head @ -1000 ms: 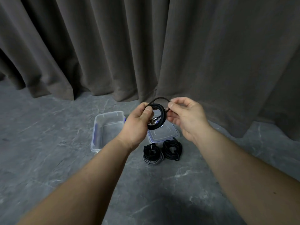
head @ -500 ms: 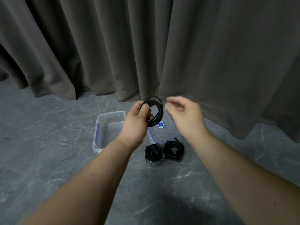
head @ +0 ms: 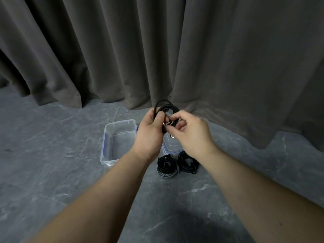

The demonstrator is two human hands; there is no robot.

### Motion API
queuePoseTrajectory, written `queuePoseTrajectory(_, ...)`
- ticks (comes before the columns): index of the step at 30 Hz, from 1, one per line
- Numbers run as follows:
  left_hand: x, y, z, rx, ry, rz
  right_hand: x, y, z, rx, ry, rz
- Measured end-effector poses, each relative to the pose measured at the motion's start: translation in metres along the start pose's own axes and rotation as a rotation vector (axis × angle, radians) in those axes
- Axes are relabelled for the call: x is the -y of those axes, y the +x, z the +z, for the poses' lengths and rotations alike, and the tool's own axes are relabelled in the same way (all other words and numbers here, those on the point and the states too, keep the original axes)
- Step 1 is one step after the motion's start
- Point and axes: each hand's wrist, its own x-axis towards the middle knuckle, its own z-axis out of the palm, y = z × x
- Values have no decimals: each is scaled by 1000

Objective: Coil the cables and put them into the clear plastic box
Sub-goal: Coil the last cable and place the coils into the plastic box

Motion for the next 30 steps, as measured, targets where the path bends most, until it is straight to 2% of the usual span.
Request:
queuePoseTrajectory(4,1,-1,-3,-2,155,49,0,-2,0,64,-41,-1)
queuePoseTrajectory(8,1,4,-11,-102,243,74,3,-2,-4,197,-14,40)
queuePoseTrajectory(10,-1,7,-17,-153,199,67,5,1,-7,268,90,114)
queuePoseTrajectory(12,-5,9,-18,-178,96,33,7,3,-9,316,89,149)
queuePoseTrajectory(15,-11,9,-14,-170,-42,-7,5,4,-9,303,-3,112)
queuePoseTrajectory(17,-13,9,-13,-171,-43,-3,4,1,-10,311,-27,37)
queuePoseTrajectory(20,-12,11,-20,-212,23,28,10,-1,-17,368,73,11)
queuePoseTrajectory(24,-13,11,-22,-229,143,68,18,7,-24,318,353,98)
queuePoseTrajectory(26,-12,9,-21,-202,280,122,16,9,-26,332,471,145)
queuePoseTrajectory(30,1,5,-28,-81,511,167,17,8,-26,402,504,181)
